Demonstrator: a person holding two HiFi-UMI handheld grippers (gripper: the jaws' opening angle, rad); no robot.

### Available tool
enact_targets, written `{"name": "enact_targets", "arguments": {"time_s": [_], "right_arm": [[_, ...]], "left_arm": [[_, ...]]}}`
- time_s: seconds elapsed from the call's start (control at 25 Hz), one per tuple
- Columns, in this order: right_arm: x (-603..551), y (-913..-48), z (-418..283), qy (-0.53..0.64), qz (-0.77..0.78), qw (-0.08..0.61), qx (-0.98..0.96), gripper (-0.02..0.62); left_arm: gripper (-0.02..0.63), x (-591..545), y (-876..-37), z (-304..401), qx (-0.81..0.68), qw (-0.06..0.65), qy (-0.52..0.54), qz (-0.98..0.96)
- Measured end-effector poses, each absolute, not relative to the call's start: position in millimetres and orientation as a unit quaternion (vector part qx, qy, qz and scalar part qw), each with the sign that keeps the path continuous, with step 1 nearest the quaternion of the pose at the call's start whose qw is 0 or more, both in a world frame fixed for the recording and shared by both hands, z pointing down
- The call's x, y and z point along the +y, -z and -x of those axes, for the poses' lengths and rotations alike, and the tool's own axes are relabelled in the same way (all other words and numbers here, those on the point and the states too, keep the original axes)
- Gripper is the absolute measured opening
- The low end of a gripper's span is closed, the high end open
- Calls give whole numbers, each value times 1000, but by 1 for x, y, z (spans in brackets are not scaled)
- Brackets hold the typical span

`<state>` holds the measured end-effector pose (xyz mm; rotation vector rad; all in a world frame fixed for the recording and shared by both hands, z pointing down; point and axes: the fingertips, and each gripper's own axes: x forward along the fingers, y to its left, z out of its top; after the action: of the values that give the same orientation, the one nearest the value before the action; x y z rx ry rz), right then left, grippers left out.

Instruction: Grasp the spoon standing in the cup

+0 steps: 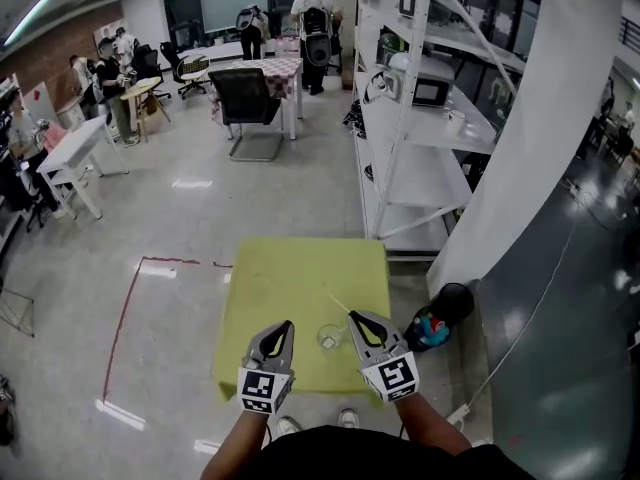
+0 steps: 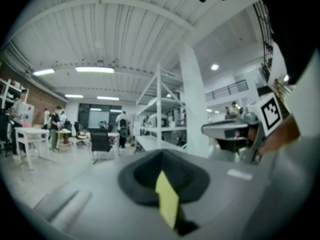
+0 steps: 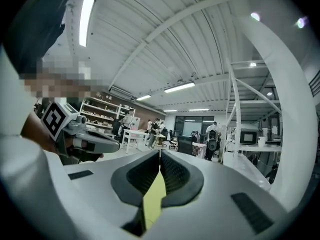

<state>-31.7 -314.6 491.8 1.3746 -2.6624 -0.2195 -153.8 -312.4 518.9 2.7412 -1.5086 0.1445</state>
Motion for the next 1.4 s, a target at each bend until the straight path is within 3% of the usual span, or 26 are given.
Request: {"name": "enact_targets", "arguments": {"time_s": [1.4], "right_arm": [[-318,-471,43,49,-462,34,-885,12]], "left_arm": [[6,-328,-471,177,-481,-35,-41,-875]]}}
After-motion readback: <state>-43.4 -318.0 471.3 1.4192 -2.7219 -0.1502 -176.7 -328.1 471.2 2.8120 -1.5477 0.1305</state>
